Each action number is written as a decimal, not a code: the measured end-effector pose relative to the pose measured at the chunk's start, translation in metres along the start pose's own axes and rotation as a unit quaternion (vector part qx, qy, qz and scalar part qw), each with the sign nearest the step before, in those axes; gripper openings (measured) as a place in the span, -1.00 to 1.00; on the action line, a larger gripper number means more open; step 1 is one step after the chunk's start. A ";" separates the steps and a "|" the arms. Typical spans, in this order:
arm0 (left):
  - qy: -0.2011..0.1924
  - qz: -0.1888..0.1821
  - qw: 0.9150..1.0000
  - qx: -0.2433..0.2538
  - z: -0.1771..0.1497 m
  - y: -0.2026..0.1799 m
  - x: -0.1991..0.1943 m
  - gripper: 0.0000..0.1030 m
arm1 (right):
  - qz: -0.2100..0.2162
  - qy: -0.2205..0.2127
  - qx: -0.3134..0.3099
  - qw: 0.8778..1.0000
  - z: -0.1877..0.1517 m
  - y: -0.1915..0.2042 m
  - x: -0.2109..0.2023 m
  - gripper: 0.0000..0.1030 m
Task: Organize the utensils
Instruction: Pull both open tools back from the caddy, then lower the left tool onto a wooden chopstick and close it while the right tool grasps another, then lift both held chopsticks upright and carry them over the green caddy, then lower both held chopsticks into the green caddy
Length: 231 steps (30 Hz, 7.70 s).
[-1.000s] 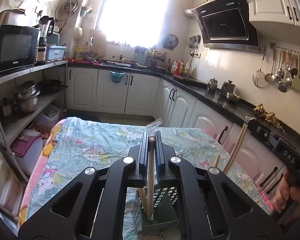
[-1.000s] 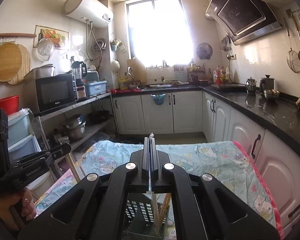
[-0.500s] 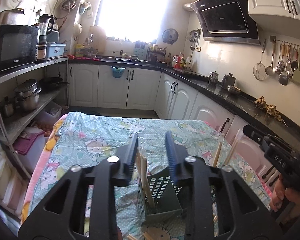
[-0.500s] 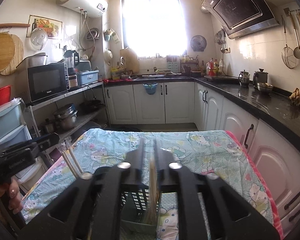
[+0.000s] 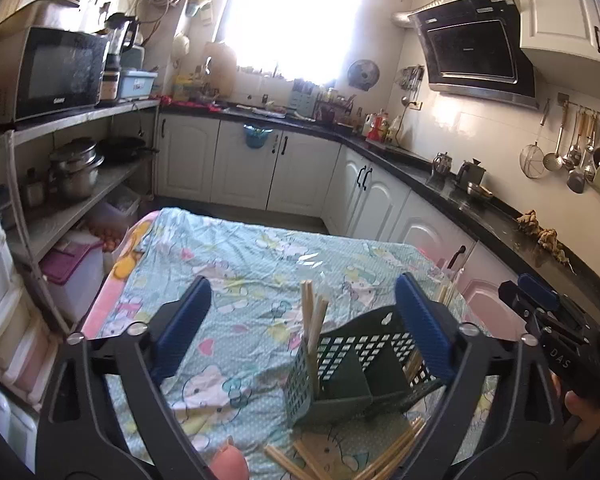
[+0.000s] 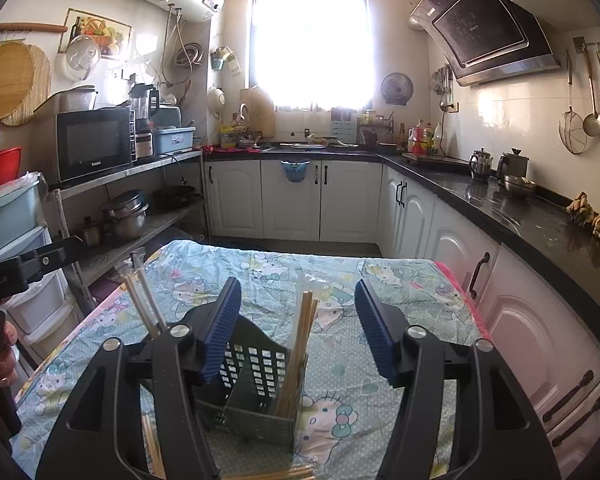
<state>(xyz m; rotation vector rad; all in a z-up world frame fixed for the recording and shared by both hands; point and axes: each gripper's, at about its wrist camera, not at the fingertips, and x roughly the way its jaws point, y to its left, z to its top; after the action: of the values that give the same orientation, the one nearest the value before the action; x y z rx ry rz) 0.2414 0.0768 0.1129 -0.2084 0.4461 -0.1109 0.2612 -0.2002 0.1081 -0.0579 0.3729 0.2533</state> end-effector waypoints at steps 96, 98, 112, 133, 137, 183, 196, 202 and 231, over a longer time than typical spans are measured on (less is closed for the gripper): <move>0.257 -0.132 0.957 -0.031 -0.201 0.006 0.022 -0.43 | 0.017 0.251 0.035 0.967 -0.171 -0.028 0.051 0.16; 0.261 -0.133 0.956 -0.021 -0.202 0.002 0.024 -0.50 | 0.019 0.255 0.045 0.966 -0.171 -0.031 0.055 0.11; 0.263 -0.130 0.956 -0.020 -0.204 0.001 0.030 -0.80 | 0.045 0.270 0.134 0.952 -0.178 -0.055 0.071 -0.59; 0.218 -0.168 0.961 -0.041 -0.180 0.008 0.010 -0.93 | 0.049 0.222 0.140 0.964 -0.155 -0.063 0.052 -0.96; 0.199 -0.168 0.965 -0.037 -0.170 0.005 0.001 -0.94 | 0.048 0.205 0.121 0.970 -0.144 -0.058 0.041 -0.96; 0.095 -0.184 0.977 0.053 -0.055 -0.068 -0.042 -0.99 | 0.126 0.062 0.014 0.990 -0.033 0.007 -0.056 -0.96; 0.045 -0.188 0.979 0.067 -0.010 -0.075 -0.066 -0.99 | 0.127 0.006 0.003 0.992 0.011 0.006 -0.080 -0.96; 0.015 -0.170 0.983 0.066 0.016 -0.067 -0.075 -0.99 | 0.129 -0.024 -0.004 0.991 0.041 0.009 -0.087 -0.96; -0.050 -0.099 0.992 0.053 0.076 -0.029 -0.064 -1.00 | 0.120 -0.075 -0.001 0.990 0.115 0.014 -0.054 -0.96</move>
<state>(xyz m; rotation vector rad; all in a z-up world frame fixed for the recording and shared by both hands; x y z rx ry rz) 0.2157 0.0715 0.2127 -0.1517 0.3180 -0.3171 0.2500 -0.1875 0.2346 0.0052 0.2296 0.4933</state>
